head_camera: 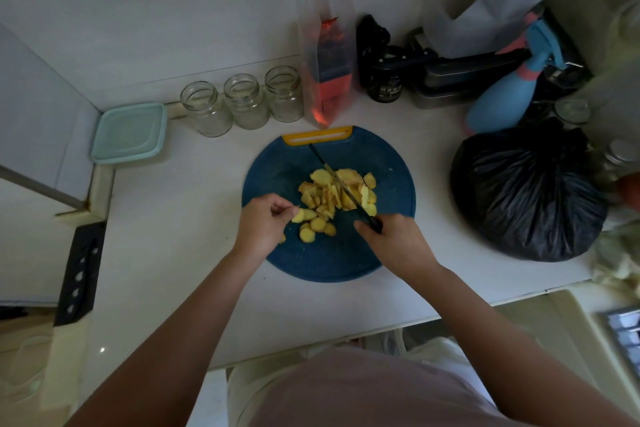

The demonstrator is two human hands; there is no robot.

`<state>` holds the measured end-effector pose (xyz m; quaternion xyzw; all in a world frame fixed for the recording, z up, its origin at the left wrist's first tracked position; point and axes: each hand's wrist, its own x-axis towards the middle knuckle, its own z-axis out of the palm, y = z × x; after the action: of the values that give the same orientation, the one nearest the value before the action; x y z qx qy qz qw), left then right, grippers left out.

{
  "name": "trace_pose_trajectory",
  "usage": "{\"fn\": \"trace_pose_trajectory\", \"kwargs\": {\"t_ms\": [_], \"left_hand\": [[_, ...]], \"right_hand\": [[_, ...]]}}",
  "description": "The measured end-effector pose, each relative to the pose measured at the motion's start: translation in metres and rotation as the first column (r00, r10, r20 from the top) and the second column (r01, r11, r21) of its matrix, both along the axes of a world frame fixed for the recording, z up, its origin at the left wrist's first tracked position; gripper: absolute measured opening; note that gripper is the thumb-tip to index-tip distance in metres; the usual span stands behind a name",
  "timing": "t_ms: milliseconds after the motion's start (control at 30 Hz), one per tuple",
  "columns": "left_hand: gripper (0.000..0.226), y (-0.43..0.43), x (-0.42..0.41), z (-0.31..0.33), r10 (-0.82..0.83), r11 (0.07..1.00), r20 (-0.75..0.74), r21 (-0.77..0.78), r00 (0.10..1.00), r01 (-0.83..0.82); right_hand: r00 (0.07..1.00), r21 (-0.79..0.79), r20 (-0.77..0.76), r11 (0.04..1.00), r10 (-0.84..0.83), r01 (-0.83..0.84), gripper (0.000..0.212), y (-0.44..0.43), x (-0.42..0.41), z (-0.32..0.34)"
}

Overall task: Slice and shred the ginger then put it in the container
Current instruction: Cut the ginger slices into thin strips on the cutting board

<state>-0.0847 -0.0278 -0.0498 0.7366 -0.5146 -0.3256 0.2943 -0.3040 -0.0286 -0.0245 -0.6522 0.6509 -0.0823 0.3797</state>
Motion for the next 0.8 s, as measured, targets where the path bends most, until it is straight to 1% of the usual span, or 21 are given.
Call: {"fn": "trace_pose_trajectory", "kwargs": {"t_ms": [33, 100, 167, 200, 400, 533, 800], "left_hand": [[0.006, -0.001, 0.001, 0.003, -0.018, 1.0, -0.02, 0.02, 1.0, 0.018], [0.008, 0.0, 0.002, 0.005, -0.111, 0.99, -0.031, 0.084, 0.993, 0.114], [0.011, 0.004, -0.003, 0.002, -0.211, 0.967, -0.003, 0.143, 0.978, 0.209], [0.011, 0.006, -0.005, 0.0, -0.23, 0.961, 0.012, 0.157, 0.973, 0.226], [0.017, 0.006, -0.02, 0.001, -0.11, 0.989, 0.047, 0.109, 0.993, 0.104], [0.024, 0.0, -0.034, 0.004, -0.128, 0.983, 0.142, 0.146, 0.982, 0.107], [0.019, -0.01, -0.027, 0.011, -0.056, 0.992, 0.0, 0.112, 0.998, 0.056]], "right_hand": [[1.0, 0.0, 0.0, 1.0, 0.003, -0.003, 0.044, 0.0, 0.0, 0.0], [1.0, -0.001, -0.003, 1.0, 0.01, -0.01, 0.043, 0.001, 0.0, -0.001], [1.0, 0.0, -0.013, 1.0, 0.018, -0.018, 0.043, 0.002, -0.001, -0.001], [1.0, 0.001, -0.018, 1.0, 0.023, -0.023, 0.043, 0.002, -0.001, -0.001], [1.0, -0.008, -0.015, 1.0, 0.01, -0.01, 0.042, 0.001, -0.004, 0.0], [1.0, -0.007, -0.014, 1.0, 0.005, -0.005, 0.042, 0.002, -0.004, 0.0], [1.0, -0.024, 0.003, 1.0, 0.003, -0.003, 0.044, 0.004, -0.007, 0.0]]}}
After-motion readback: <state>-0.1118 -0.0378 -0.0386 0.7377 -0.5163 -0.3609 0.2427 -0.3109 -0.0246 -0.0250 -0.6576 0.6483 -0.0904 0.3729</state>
